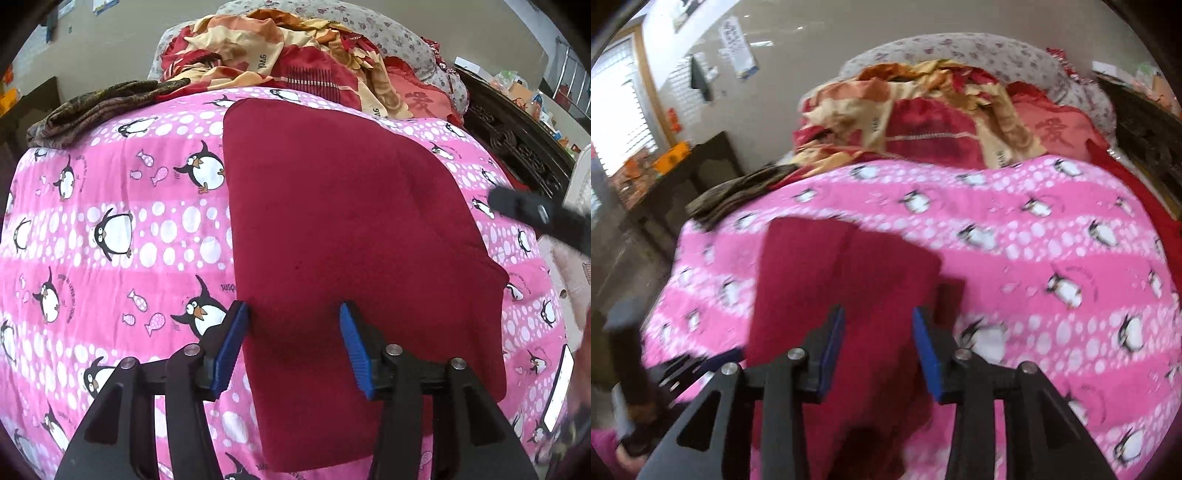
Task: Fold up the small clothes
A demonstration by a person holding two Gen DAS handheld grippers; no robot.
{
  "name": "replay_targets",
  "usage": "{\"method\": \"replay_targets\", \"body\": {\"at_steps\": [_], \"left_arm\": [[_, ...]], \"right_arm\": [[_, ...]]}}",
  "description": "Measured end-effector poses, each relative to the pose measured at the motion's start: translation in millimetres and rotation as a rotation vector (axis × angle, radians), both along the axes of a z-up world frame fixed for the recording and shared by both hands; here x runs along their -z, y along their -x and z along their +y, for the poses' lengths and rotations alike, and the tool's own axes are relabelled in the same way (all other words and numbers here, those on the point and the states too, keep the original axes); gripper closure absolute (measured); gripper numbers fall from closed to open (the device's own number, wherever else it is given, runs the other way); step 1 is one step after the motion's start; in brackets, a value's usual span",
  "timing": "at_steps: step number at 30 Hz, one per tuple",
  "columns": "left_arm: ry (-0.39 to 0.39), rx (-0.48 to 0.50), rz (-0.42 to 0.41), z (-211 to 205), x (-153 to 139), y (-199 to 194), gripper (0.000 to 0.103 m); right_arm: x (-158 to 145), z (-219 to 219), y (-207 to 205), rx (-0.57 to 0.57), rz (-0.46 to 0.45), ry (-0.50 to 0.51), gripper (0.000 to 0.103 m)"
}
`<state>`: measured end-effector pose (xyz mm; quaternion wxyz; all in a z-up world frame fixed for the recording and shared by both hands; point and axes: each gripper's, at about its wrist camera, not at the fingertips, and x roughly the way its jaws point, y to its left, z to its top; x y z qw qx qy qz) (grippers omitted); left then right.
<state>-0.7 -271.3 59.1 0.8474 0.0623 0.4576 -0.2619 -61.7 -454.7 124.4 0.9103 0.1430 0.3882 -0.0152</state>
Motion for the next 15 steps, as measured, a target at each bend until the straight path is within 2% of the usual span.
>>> {"method": "replay_targets", "body": {"at_steps": [3, 5, 6, 7, 10, 13, 15], "left_arm": [[-0.006, -0.002, -0.001, -1, 0, 1, 0.072], [-0.013, -0.001, -0.003, -1, 1, 1, 0.071], [-0.014, 0.0, -0.002, -2, 1, 2, 0.071], [-0.015, 0.003, -0.003, -2, 1, 3, 0.07], [-0.033, 0.014, -0.009, -4, 2, 6, 0.068], [-0.042, 0.017, -0.007, -4, 3, 8, 0.068], [-0.038, 0.013, -0.003, -2, 4, 7, 0.068]], "right_arm": [[10, 13, 12, -0.045, 0.022, -0.038, 0.063], [22, 20, 14, -0.059, 0.059, 0.017, 0.066], [32, 23, 12, -0.041, 0.101, 0.089, 0.078], [41, 22, 11, -0.022, 0.127, 0.137, 0.081], [64, 13, 12, 0.0, 0.157, 0.116, 0.081], [59, 8, 17, 0.015, 0.151, 0.085, 0.081], [44, 11, 25, 0.013, 0.128, 0.074, 0.081]]}}
